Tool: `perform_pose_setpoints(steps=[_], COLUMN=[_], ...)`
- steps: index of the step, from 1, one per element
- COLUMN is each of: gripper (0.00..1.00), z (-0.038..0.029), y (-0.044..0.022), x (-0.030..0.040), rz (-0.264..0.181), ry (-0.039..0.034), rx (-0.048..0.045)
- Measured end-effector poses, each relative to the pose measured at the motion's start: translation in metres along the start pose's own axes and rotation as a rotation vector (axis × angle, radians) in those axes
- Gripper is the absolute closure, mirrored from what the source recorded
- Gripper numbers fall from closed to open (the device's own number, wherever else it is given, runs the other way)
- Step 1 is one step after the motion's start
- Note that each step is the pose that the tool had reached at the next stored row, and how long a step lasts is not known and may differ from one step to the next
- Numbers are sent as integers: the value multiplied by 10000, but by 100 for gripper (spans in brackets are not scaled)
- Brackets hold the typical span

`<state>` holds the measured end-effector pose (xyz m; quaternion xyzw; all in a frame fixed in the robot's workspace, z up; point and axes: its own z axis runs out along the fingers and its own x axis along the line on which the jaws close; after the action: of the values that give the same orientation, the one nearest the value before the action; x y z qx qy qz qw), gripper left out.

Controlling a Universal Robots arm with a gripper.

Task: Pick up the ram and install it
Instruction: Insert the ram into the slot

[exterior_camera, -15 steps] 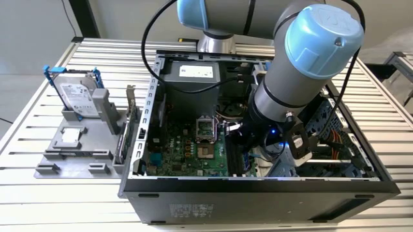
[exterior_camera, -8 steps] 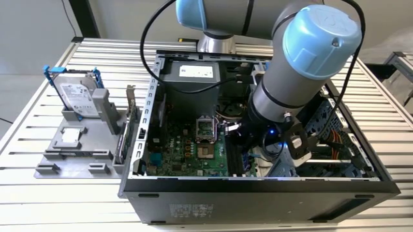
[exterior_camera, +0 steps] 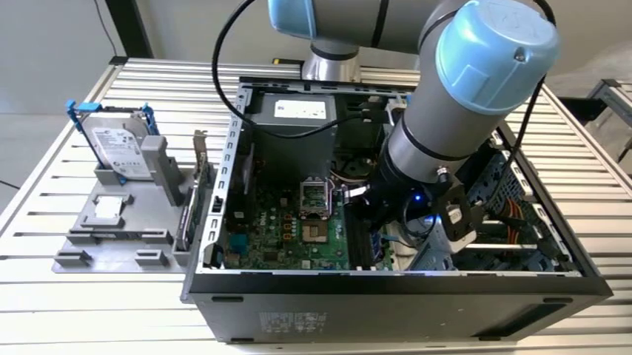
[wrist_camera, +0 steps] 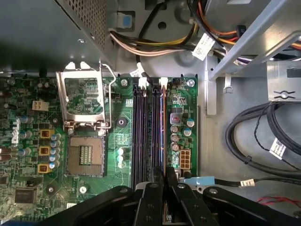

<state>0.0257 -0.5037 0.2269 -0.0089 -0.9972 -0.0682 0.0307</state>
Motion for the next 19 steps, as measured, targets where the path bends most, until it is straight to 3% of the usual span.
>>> perform_pose_setpoints(steps=[3,6,19], gripper=[100,100,100], z=[-82,-121,-86], y=[11,13,1], x=[5,8,30], rz=[0,1,1], ry=[5,6,6], rx=[-1,0,3])
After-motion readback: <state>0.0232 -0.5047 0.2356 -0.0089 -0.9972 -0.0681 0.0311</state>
